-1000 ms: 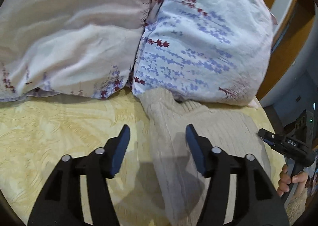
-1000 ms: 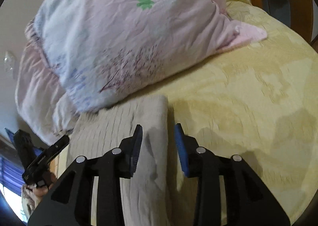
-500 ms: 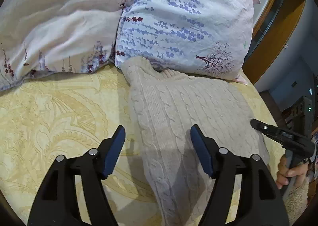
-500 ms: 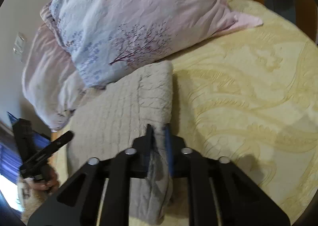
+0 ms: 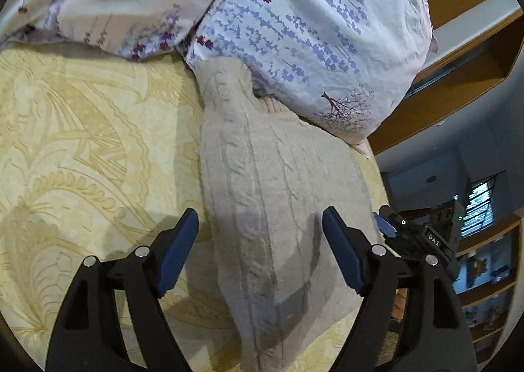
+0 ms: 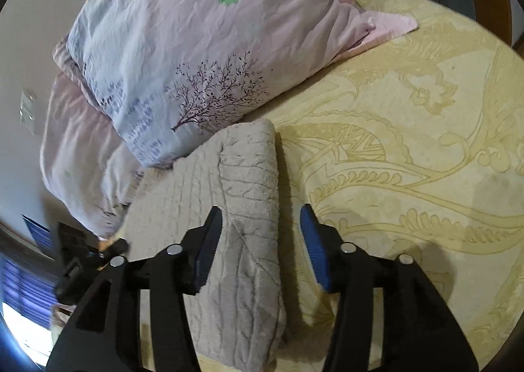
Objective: Fold small clothes
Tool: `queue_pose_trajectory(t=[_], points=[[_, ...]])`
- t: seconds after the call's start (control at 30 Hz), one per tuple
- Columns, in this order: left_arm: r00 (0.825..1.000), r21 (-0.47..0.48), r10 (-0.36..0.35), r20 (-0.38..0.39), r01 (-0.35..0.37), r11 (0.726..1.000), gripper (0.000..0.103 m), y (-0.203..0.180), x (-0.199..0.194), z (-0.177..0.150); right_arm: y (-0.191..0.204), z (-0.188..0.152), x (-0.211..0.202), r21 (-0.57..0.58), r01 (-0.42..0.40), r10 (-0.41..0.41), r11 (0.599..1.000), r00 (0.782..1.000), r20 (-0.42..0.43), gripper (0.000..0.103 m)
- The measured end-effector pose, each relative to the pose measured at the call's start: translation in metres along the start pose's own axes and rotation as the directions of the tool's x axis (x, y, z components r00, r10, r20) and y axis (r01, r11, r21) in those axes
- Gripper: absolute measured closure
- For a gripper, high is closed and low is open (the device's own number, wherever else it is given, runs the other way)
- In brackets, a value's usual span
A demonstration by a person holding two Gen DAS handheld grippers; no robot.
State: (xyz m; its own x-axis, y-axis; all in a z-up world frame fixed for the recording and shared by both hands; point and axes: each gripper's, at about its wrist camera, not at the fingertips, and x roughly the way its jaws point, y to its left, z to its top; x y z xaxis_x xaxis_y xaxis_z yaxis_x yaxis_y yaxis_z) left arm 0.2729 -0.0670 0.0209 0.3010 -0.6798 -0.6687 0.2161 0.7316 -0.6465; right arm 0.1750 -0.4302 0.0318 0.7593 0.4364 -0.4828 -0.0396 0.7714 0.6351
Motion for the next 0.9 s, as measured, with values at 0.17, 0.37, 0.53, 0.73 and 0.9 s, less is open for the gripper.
queue_pose_trajectory(t=[0.17, 0.37, 0.53, 0.73, 0.9], points=[[1.0, 0.022, -0.002, -0.017, 0.002, 1.0, 0.023, -0.005, 0.009, -0.001, 0.003, 0.003, 0.008, 0.023, -0.017, 0.018, 1.0, 1.0, -0.021, 0.044], [0.999, 0.045, 0.008, -0.031, -0.007, 0.999, 0.021, -0.013, 0.018, -0.002, 0.001, 0.005, 0.02, 0.038, -0.015, 0.017, 0.999, 0.998, -0.061, 0.043], [0.999, 0.029, 0.007, -0.044, -0.006, 1.0, 0.021, -0.01, 0.026, -0.003, 0.001, 0.008, 0.034, 0.049, -0.026, 0.031, 0.998, 0.993, -0.114, 0.032], [0.999, 0.012, -0.009, -0.044, 0.01, 1.0, 0.021, -0.007, 0.031, -0.001, 0.007, 0.005, 0.046, 0.045, -0.118, 0.124, 0.992, 0.978, -0.169, 0.032], [0.999, 0.011, -0.017, -0.036, 0.017, 1.0, 0.021, -0.009, 0.034, 0.0, 0.015, 0.0, 0.05, 0.012, -0.15, 0.15, 0.989, 0.969, -0.199, 0.034]])
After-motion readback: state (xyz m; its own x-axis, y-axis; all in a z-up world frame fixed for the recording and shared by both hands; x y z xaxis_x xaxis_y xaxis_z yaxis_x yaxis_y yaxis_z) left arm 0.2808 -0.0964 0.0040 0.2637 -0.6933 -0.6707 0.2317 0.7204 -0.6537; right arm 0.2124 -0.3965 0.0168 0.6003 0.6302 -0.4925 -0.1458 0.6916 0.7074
